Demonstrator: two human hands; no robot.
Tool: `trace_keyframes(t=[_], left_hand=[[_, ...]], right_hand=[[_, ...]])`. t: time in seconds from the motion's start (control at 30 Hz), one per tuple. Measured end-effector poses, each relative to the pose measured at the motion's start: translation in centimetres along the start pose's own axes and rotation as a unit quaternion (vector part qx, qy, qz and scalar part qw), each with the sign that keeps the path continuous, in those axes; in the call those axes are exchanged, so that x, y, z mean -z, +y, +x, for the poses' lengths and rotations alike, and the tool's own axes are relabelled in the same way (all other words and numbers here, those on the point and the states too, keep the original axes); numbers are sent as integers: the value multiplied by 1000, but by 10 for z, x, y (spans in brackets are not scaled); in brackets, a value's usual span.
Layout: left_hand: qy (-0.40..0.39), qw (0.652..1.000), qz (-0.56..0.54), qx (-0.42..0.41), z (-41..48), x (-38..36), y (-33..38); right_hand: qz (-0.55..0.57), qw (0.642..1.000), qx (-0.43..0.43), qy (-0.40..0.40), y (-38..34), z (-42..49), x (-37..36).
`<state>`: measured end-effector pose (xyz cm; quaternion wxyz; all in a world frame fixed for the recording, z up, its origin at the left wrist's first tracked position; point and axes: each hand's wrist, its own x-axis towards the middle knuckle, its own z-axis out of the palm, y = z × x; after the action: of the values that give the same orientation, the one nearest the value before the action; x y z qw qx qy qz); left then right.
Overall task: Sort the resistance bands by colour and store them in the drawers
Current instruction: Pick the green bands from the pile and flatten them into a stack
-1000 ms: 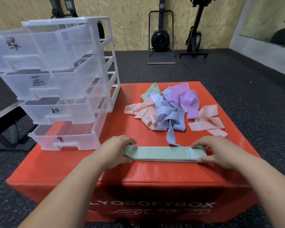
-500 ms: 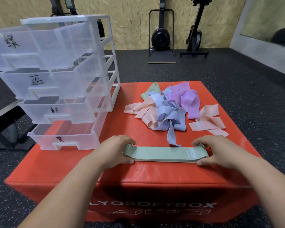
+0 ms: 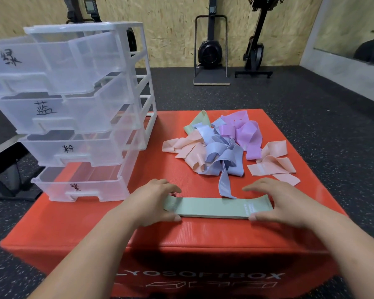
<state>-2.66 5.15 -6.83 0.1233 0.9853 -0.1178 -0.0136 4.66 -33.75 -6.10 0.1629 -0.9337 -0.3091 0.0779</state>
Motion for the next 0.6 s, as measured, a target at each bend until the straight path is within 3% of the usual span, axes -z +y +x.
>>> trace_keyframes(t=[0.2,0.47,0.6], left_hand=[[62,997,-55,-5,17,-1,13],[113,992,-53,18,51,-11,28],[127,990,-60,29,61,-14,22]], right_hand=[[9,997,-20,79,-25,34,-6],[-131,984,-93,74,-49,99,-9],[-113,962,-157,195,-35,116,11]])
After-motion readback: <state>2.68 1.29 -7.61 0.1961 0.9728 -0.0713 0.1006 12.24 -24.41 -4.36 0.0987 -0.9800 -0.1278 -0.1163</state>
